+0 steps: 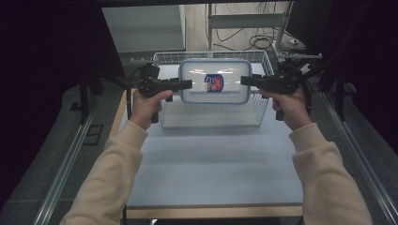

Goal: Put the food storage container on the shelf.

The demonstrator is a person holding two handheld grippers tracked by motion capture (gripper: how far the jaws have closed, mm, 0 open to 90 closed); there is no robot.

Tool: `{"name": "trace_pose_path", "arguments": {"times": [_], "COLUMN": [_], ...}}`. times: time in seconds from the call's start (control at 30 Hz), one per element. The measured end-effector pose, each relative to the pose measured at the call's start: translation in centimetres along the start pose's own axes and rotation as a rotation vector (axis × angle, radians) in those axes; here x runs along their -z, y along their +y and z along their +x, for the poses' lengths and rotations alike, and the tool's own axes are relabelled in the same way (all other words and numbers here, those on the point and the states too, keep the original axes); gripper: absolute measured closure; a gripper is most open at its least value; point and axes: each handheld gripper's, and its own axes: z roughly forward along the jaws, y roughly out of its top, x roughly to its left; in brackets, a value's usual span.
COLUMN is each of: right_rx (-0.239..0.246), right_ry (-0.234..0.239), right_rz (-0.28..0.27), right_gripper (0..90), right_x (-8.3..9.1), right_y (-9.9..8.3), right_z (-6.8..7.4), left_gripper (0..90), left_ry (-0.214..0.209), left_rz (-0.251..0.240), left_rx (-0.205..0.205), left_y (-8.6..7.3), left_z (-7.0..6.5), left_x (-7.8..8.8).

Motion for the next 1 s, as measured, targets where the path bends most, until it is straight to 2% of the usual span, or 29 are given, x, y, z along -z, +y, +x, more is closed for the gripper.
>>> {"name": "trace_pose_path", "arguments": {"times": [0.3,0.47,0.6,0.8,1.0], "right_rx": [-0.031,-0.078,-0.117,-0.137,-0.181], "right_ry": [-0.016,-0.008,0.000,-0.004,-0.022], "right_rz": [0.019,0.057,0.067,0.065,0.049], "right_gripper": [52.2,52.0,51.8,51.3,50.1], "right_x": [-1.4,-3.0,-4.2,-4.7,-5.2], "right_y": [2.0,2.7,3.0,3.3,3.3], "right_z": [-1.5,-2.9,-3.9,-4.2,-4.8], "left_gripper": [42.7,42.6,42.7,42.3,38.9], "left_ry": [-0.010,0.006,0.013,0.003,0.018], "left_rz": [0.027,0.051,0.041,0.049,0.045], "left_rx": [0.020,0.096,0.110,0.152,0.188], "left_y": [2.0,2.3,2.6,3.1,3.7], "left_z": [2.1,3.7,4.4,5.2,5.7], "left_x": [-1.1,-1.9,-2.1,-2.4,-3.4]}}
